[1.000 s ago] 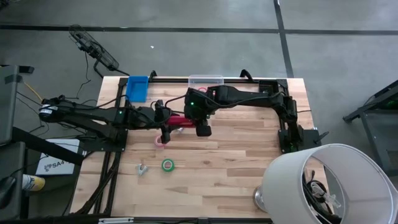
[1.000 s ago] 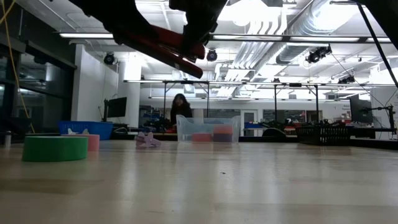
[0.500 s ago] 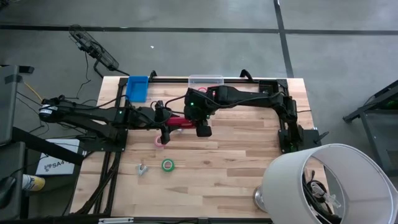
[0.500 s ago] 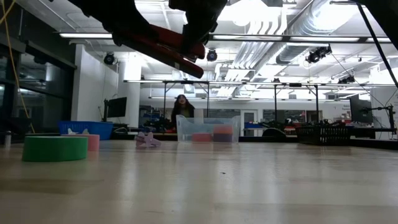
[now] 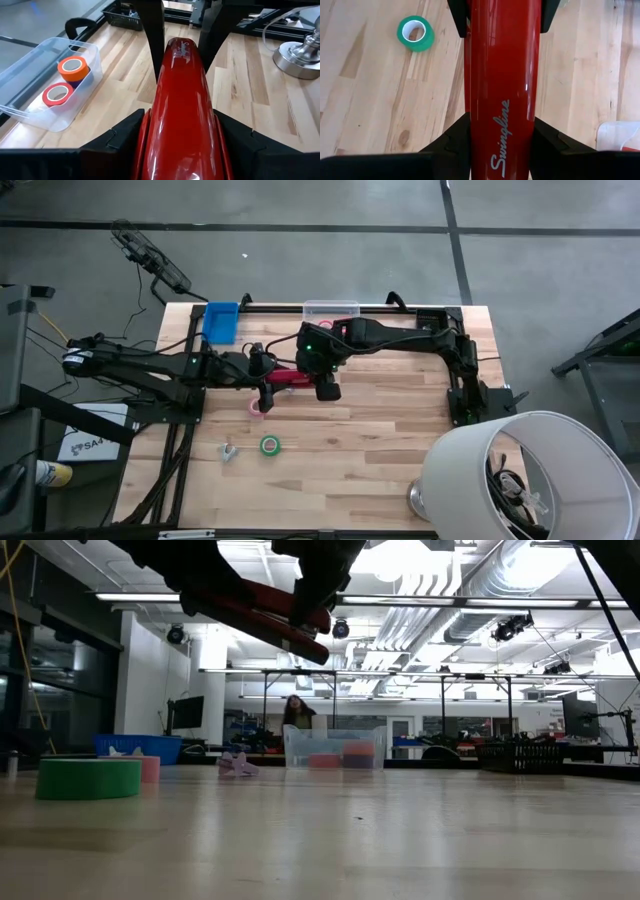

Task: Pick and place Stapler, Stapler remover, tape
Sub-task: Put the red stapler into the blue bin

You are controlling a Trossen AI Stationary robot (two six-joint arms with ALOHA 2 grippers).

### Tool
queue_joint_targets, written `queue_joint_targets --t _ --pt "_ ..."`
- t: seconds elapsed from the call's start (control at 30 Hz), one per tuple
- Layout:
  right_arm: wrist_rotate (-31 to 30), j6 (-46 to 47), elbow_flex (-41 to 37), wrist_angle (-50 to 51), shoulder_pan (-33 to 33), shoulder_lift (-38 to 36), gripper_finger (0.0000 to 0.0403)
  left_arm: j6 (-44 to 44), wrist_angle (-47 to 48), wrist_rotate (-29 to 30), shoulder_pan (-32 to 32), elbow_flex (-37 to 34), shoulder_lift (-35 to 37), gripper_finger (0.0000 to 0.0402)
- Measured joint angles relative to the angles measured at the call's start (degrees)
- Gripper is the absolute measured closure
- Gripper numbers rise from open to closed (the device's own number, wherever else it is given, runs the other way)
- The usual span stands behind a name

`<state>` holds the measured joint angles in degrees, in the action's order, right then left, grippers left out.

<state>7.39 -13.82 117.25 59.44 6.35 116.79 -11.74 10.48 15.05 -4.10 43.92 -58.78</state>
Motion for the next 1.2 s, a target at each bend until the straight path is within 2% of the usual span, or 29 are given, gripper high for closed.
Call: queue_joint_targets --t 0.23,0.3,0.47,0.63,0.73,0.93,1.1,1.2 --pt "0.03 -0.14 0.02 0.23 0.02 0.00 0.0278 -0.18 -0.07 0.14 -0.02 0.00 0.00 0.0210" --pt "-0.04 -0.22 0.05 0.31 0.02 0.00 0.0252 -0.49 -0.09 0.24 -0.02 0.00 0.00 0.0210" --pt "-3.75 0.66 0.20 1.64 0.09 -0.50 0.0157 -1.92 0.41 1.59 0.02 -0.02 -0.02 0.0210" --pt "-4.92 0.91 0.20 3.11 0.15 -2.13 0.0135 -2.30 0.13 3.89 -0.04 -0.02 -0.02 0.0210" --pt "-6.98 2.18 0.20 4.02 0.38 -3.65 0.0137 -2.53 0.71 8.51 -0.02 0.22 0.06 0.0210" --pt "-14.56 6.42 0.15 5.92 1.79 -7.12 0.0140 -3.06 10.96 24.65 -0.02 7.04 0.18 0.0210" --pt "-17.39 13.23 0.10 6.51 3.70 -8.91 0.0140 -9.84 23.32 39.00 0.65 11.78 0.22 0.0210" --pt "-18.83 15.29 0.04 7.29 4.66 -9.37 0.0140 -16.92 28.98 41.83 3.84 12.85 0.26 0.0210"
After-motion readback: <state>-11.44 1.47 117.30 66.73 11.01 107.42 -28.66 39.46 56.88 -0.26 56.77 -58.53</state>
